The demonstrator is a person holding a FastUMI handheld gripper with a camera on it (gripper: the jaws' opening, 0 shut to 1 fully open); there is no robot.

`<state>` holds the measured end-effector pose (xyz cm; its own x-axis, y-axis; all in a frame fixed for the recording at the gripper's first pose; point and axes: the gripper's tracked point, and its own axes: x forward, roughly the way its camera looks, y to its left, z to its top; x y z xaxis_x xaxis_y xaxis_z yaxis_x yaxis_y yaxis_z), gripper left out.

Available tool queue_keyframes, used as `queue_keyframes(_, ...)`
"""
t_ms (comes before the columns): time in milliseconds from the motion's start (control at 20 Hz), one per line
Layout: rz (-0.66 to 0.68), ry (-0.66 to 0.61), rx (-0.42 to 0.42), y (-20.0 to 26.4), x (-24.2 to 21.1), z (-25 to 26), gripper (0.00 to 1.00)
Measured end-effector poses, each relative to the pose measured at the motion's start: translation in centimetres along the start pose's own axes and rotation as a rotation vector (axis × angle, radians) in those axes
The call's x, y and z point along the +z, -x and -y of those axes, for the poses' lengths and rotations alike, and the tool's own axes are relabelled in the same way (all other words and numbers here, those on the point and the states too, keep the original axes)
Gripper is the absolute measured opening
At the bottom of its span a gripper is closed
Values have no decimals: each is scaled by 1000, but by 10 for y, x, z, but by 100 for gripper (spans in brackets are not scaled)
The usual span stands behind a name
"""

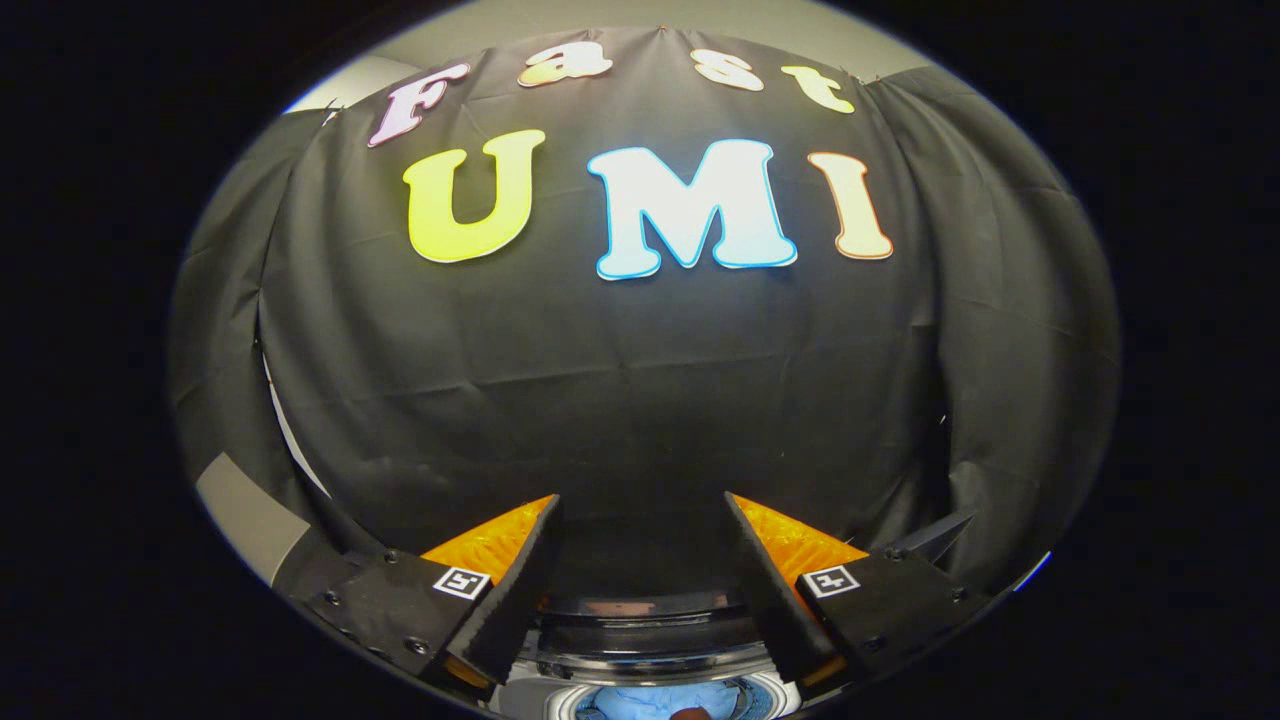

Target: Put the clothes into the washing machine and then close the washing machine lid.

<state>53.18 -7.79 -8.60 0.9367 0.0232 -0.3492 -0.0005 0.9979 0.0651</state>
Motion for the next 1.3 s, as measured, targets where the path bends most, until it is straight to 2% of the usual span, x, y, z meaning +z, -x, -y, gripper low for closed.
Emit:
queue_keyframes(150,49,56,10,10,2,-2,97)
queue_keyframes(600,128,43,17,35,-7,0,98)
queue_keyframes(1300,144,50,16,80,-30,1,98)
